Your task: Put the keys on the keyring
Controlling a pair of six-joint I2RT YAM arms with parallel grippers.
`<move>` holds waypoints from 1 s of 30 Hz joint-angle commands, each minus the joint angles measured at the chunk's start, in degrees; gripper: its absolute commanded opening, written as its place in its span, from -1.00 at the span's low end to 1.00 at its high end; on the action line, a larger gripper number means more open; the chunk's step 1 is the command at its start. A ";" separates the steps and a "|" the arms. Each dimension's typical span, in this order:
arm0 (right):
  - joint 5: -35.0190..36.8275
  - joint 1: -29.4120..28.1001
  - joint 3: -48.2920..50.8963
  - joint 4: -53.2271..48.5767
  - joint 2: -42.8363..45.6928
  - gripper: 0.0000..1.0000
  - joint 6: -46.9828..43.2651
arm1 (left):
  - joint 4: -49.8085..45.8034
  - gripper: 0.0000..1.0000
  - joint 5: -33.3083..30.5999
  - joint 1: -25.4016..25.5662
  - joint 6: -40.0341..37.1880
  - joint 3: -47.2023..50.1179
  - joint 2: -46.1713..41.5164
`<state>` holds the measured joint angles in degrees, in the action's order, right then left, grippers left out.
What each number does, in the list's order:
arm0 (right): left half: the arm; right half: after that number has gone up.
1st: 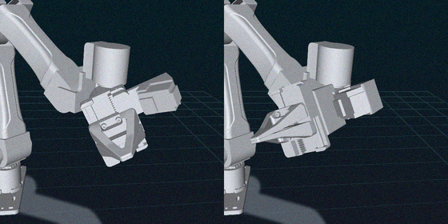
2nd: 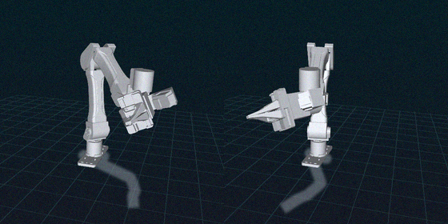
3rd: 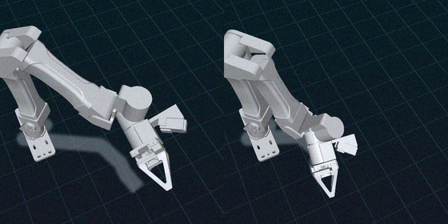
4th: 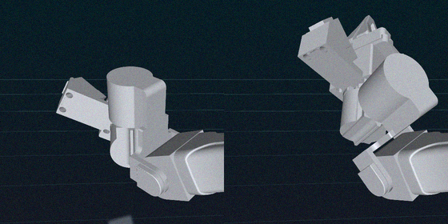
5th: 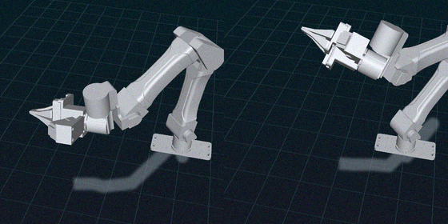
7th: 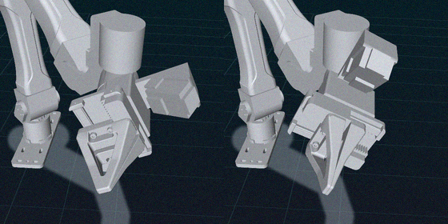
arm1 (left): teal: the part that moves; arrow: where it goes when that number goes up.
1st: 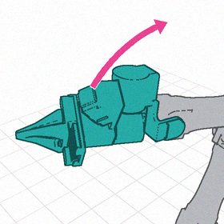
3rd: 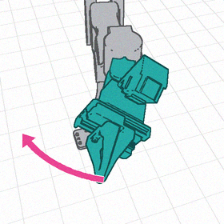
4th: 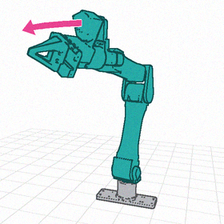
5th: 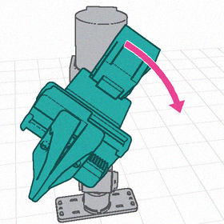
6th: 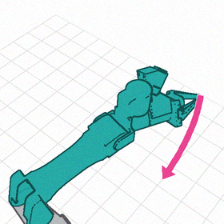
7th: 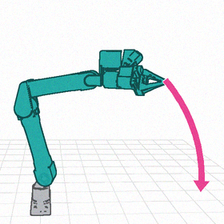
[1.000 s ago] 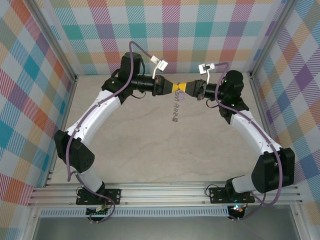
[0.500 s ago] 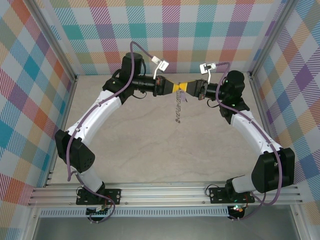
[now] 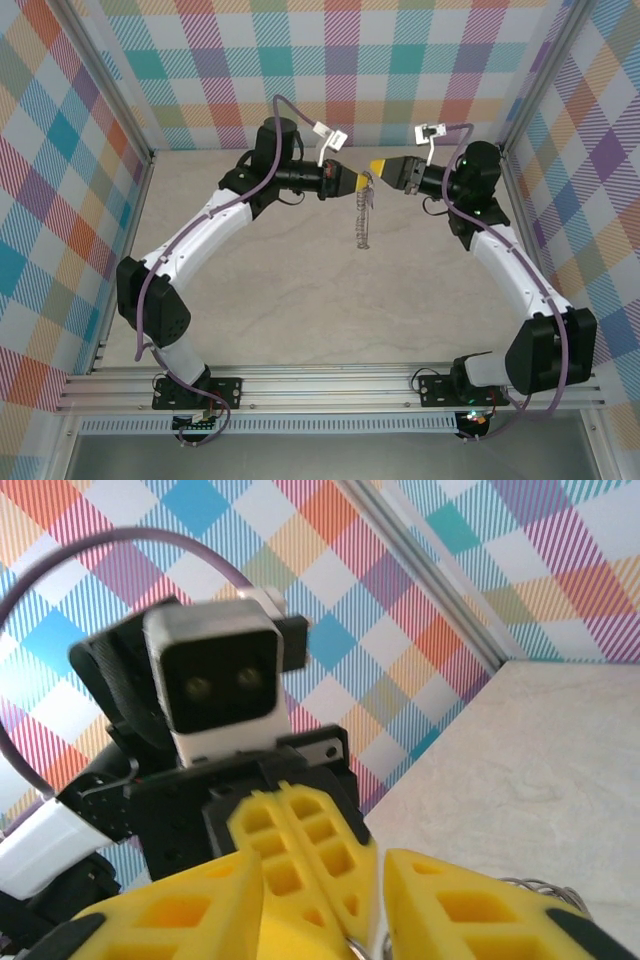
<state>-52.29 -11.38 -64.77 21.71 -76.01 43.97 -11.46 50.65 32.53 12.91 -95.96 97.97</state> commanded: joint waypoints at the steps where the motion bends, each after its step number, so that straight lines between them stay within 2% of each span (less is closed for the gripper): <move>1: 2.77 0.89 0.50 -2.16 3.00 -0.13 -0.86 | 4.56 -1.00 -0.91 0.15 0.85 0.63 -4.54; 5: 9.25 1.27 2.11 -8.38 6.90 0.00 -3.93 | 4.67 -1.00 -1.18 0.16 0.48 0.61 -5.51; 10: 14.03 1.36 6.25 -10.68 10.33 0.02 -5.52 | 4.67 -1.00 -1.46 -0.15 0.49 1.57 -6.35; 20: 11.51 1.25 13.12 -7.56 13.82 0.05 -6.77 | 6.64 -1.00 0.83 -0.46 1.40 2.71 -6.74; 30: 10.77 -1.45 13.40 -4.40 13.06 0.05 -6.66 | 10.06 -1.00 3.95 -0.45 3.25 2.63 -5.98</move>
<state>-40.56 -11.81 -51.13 14.57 -63.44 38.46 -5.69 51.90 32.49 15.07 -93.12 93.17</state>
